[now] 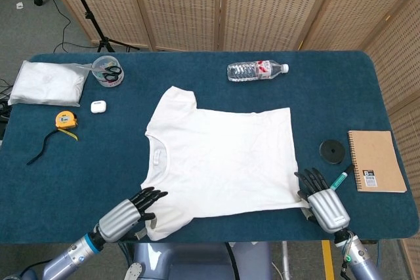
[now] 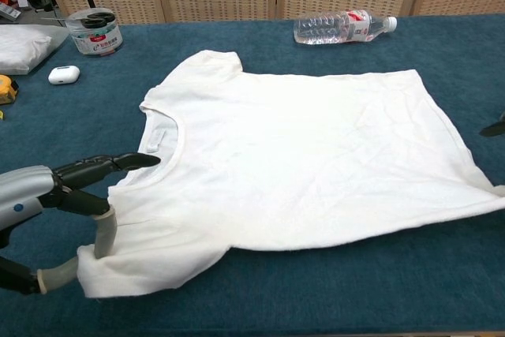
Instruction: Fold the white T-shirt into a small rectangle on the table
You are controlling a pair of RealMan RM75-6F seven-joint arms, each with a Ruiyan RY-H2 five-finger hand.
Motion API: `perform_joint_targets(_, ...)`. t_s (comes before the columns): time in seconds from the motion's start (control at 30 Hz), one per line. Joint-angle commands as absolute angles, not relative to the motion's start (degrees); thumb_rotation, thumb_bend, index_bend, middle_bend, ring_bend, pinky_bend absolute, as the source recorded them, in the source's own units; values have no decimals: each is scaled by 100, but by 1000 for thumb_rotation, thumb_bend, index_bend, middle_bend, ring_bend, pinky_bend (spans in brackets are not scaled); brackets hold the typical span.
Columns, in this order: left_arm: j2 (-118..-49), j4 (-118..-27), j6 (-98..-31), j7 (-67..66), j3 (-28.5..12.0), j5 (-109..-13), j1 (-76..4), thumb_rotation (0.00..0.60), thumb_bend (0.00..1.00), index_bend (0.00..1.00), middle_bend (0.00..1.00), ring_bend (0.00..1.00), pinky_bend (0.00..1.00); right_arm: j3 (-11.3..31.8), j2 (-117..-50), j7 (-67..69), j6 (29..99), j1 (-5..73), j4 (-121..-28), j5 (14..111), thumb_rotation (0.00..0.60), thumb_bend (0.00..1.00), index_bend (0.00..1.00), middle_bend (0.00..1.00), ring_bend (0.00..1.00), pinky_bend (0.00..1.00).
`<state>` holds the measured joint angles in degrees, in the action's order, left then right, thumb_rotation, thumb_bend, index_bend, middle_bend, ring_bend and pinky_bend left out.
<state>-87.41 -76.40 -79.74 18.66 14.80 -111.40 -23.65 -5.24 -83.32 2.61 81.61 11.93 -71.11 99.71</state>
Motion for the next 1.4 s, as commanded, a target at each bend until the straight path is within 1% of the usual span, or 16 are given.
perform_joint_targets(0.03, -8397, -7985, -8066, 2064, 1598, -11127, -2391, 600, 522, 726, 0, 0, 0, -789, -8097, 1030, 8295, 1383, -6992, 10444, 600, 775, 666, 160, 0, 0)
perform_joint_targets(0.17, -8222, -8156, -8113, 2143, 1682, -11182, -2399, 600, 522, 727, 0, 0, 0, -917, -7994, 1412, 8409, 1501, -6899, 10720, 600, 763, 670, 175, 0, 0)
perform_joint_targets(0.33, -7948, -8506, -8197, 2181, 1881, -11301, -2349, 600, 523, 727, 0, 0, 0, -1090, -7840, 1675, 8623, 1631, -6900, 11114, 600, 734, 672, 190, 0, 0)
perform_joint_targets(0.57, -7603, -9122, -8234, 2160, 2205, -11370, -2173, 600, 526, 730, 0, 0, 0, -1345, -7616, 1571, 8886, 1672, -7199, 11587, 600, 724, 672, 197, 0, 0)
perform_joint_targets(0.93, -7209, -9619, -8095, 2074, 2577, -11627, -2096, 600, 537, 731, 0, 0, 0, -1556, -7482, 1467, 9018, 1658, -7416, 11870, 600, 724, 672, 198, 0, 0)
perform_joint_targets(1.23, -7114, -9688, -8003, 1978, 2627, -11688, -2031, 600, 541, 733, 0, 0, 0, -1696, -7462, 1287, 9079, 1638, -7467, 12120, 600, 724, 672, 198, 0, 0)
perform_joint_targets(1.4, -7127, -9749, -8082, 1973, 2421, -11636, -2039, 600, 540, 735, 0, 0, 0, -1641, -7456, 1237, 9039, 1663, -7518, 12058, 600, 724, 672, 198, 0, 0)
